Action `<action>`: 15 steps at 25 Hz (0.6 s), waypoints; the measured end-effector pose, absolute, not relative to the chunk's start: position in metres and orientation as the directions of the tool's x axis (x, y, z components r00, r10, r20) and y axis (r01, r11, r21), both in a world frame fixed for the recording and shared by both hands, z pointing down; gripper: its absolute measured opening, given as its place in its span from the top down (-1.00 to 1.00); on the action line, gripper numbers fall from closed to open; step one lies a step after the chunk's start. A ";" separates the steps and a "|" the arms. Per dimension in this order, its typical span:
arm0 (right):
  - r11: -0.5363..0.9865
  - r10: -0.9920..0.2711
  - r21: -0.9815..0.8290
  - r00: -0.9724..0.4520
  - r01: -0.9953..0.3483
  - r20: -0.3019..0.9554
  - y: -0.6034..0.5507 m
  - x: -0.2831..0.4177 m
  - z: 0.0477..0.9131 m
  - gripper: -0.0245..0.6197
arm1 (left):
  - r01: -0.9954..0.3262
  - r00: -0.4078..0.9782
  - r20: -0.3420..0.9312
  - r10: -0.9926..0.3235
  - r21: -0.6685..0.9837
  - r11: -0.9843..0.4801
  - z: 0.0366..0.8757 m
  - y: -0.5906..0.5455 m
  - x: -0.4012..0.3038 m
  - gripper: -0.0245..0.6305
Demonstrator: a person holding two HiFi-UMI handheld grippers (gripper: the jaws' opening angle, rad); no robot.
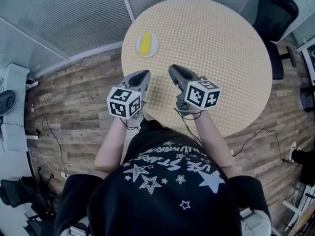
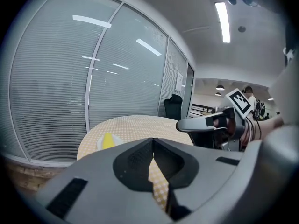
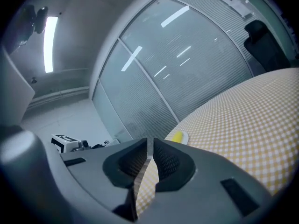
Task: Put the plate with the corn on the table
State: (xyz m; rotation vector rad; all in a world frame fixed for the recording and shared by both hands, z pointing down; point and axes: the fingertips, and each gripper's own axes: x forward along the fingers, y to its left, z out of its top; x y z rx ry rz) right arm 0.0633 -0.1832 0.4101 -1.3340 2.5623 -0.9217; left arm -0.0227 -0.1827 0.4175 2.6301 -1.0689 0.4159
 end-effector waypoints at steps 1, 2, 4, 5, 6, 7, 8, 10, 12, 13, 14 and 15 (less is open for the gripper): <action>0.441 -0.776 -0.537 -0.606 -0.719 0.175 -0.176 0.067 0.410 0.76 | -0.713 0.683 0.360 -0.636 0.136 -0.688 0.417 -0.174 -0.019 0.90; 0.451 -0.775 -0.517 -0.607 -0.727 0.177 -0.170 0.071 0.410 0.76 | -0.715 0.680 0.362 -0.638 0.133 -0.686 0.418 -0.165 -0.016 0.90; 0.471 -0.760 -0.515 -0.626 -0.716 0.175 -0.156 0.074 0.412 0.76 | -0.718 0.673 0.376 -0.637 0.129 -0.684 0.422 -0.144 -0.012 0.90; 0.482 -0.747 -0.530 -0.643 -0.697 0.166 -0.149 0.074 0.413 0.76 | -0.722 0.667 0.386 -0.637 0.125 -0.681 0.424 -0.134 -0.012 0.90; 0.491 -0.738 -0.547 -0.657 -0.678 0.152 -0.145 0.074 0.413 0.76 | -0.728 0.659 0.395 -0.641 0.121 -0.675 0.426 -0.126 -0.013 0.90; 0.494 -0.737 -0.558 -0.661 -0.667 0.139 -0.143 0.075 0.413 0.76 | -0.738 0.648 0.399 -0.648 0.118 -0.665 0.427 -0.121 -0.013 0.90; 0.489 -0.745 -0.561 -0.655 -0.668 0.129 -0.141 0.077 0.413 0.76 | -0.750 0.637 0.401 -0.659 0.120 -0.651 0.427 -0.117 -0.015 0.90; 0.488 -0.761 -0.544 -0.638 -0.682 0.117 -0.136 0.081 0.413 0.76 | -0.772 0.616 0.398 -0.680 0.132 -0.622 0.426 -0.110 -0.018 0.90; 0.519 -0.757 -0.508 -0.646 -0.688 0.100 -0.129 0.080 0.410 0.76 | -0.785 0.602 0.399 -0.692 0.137 -0.604 0.425 -0.104 -0.020 0.90; 0.536 -0.752 -0.486 -0.652 -0.690 0.095 -0.126 0.079 0.408 0.76 | -0.789 0.596 0.403 -0.694 0.136 -0.599 0.424 -0.103 -0.019 0.90; 0.550 -0.747 -0.466 -0.657 -0.693 0.096 -0.124 0.079 0.406 0.76 | -0.792 0.593 0.407 -0.695 0.138 -0.595 0.424 -0.103 -0.019 0.90; 0.560 -0.744 -0.447 -0.661 -0.697 0.099 -0.123 0.078 0.405 0.76 | -0.794 0.592 0.408 -0.695 0.145 -0.591 0.425 -0.103 -0.017 0.90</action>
